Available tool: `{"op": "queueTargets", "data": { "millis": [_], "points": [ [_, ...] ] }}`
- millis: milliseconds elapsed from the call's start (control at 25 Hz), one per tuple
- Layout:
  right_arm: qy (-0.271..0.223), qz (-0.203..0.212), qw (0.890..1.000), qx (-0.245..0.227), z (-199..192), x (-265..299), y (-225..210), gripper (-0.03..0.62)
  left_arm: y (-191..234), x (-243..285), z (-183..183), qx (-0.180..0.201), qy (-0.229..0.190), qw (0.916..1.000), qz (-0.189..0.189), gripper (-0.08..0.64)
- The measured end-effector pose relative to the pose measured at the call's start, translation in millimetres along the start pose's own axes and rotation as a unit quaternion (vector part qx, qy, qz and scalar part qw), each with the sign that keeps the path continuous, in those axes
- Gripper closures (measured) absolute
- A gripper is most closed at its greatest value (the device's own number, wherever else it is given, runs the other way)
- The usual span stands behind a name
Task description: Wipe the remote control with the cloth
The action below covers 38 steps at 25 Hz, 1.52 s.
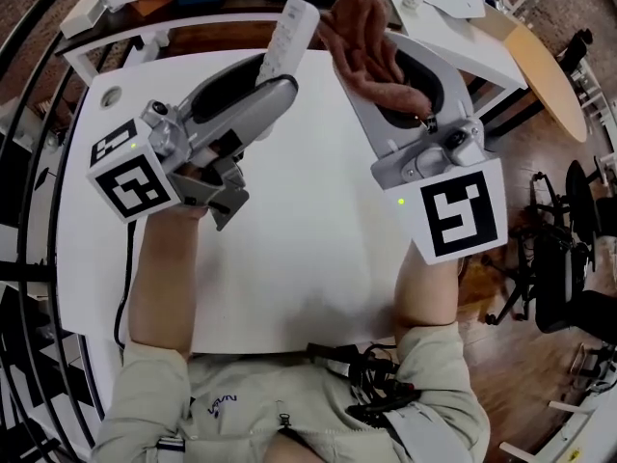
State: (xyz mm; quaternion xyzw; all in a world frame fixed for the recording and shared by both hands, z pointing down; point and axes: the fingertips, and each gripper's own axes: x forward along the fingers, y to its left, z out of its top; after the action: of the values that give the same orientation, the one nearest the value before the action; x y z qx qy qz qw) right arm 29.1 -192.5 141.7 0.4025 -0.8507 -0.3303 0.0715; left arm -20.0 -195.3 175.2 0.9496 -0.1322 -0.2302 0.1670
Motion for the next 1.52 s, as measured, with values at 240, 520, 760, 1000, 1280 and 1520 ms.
{"op": "queueTargets", "data": {
  "millis": [240, 520, 760, 1000, 1280, 1520],
  "points": [
    [-0.020, -0.015, 1.000, -0.010, 8, -2, 0, 0.470, 3, 0, -5, 0.018, 0.014, 0.9996, 0.018, 0.319],
    [-0.017, 0.030, 0.999, -0.023, 9, 2, 23, 0.471, 1, -3, 9, -0.002, -0.019, 0.9998, 0.000, 0.319],
    [0.003, 0.082, 0.996, -0.036, 5, 9, 49, 0.472, 3, -12, 23, -0.019, -0.045, 0.9988, -0.006, 0.319],
    [0.016, 0.118, 0.992, -0.031, 4, 8, 61, 0.472, 5, -14, 27, -0.023, -0.051, 0.9984, -0.001, 0.319],
    [0.006, 0.141, 0.990, -0.002, 6, 6, 64, 0.472, 4, -15, 27, -0.039, -0.061, 0.9973, -0.014, 0.319],
    [-0.008, 0.184, 0.982, 0.049, 9, 5, 71, 0.474, 3, -16, 30, -0.021, -0.067, 0.9975, -0.011, 0.319]
  ]
}}
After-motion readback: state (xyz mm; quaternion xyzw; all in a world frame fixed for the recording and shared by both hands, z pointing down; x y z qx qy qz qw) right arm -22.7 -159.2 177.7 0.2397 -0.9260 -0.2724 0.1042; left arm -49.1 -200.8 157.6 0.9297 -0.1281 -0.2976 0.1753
